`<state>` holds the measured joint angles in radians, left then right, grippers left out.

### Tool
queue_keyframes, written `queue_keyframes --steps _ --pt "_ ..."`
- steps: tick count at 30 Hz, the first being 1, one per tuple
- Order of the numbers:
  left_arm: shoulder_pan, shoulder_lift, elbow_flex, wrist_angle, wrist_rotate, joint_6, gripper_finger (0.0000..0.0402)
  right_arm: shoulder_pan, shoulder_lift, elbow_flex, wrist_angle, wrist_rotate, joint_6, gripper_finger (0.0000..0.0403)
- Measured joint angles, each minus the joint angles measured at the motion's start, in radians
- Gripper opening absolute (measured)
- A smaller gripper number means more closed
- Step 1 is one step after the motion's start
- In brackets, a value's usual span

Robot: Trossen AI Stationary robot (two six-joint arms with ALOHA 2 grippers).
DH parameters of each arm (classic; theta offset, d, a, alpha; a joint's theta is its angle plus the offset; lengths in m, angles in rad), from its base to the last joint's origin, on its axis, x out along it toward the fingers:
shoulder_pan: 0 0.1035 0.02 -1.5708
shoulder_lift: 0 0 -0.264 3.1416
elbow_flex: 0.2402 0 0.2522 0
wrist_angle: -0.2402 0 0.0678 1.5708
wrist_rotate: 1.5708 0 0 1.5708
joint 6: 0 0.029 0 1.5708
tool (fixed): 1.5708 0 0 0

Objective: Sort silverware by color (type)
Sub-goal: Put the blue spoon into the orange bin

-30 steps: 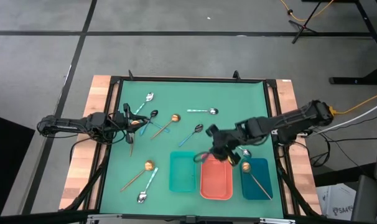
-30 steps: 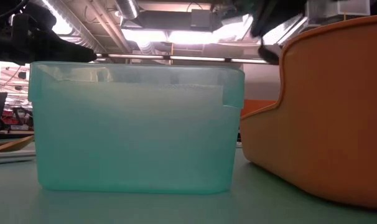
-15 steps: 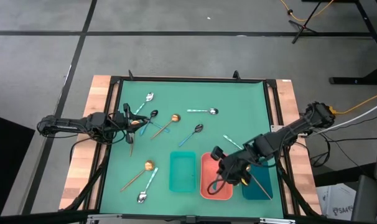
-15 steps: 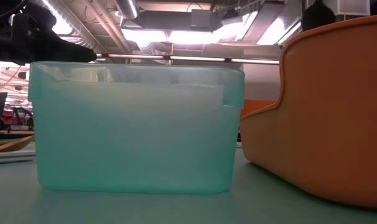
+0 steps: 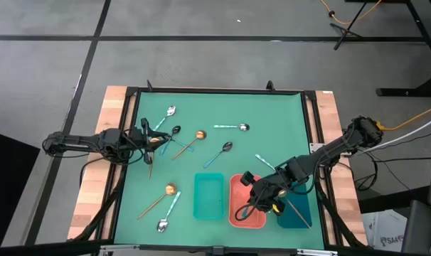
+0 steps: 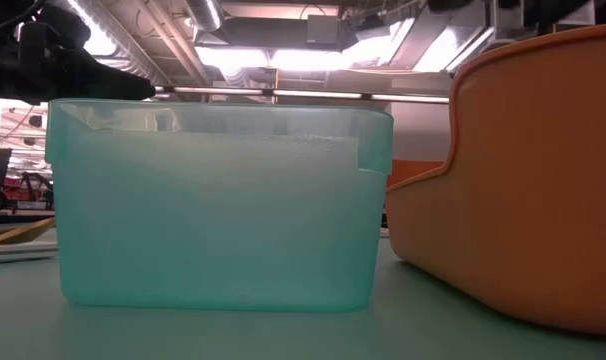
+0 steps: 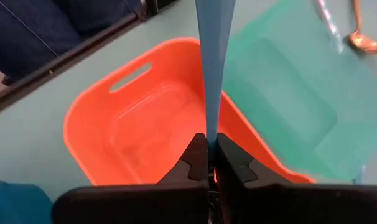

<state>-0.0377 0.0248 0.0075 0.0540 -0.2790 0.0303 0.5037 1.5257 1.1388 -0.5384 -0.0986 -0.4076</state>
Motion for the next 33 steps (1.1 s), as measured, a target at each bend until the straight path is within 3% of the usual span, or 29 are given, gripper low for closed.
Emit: queue_keyframes --steps 16,33 --pt "0.0 0.0 0.0 0.0 0.0 0.0 0.011 -0.047 0.0 -0.22 0.203 0.001 -0.019 0.0002" --pt "0.0 0.0 0.0 0.0 0.0 0.0 0.011 -0.079 0.042 -0.233 0.224 -0.041 -0.018 0.0002"
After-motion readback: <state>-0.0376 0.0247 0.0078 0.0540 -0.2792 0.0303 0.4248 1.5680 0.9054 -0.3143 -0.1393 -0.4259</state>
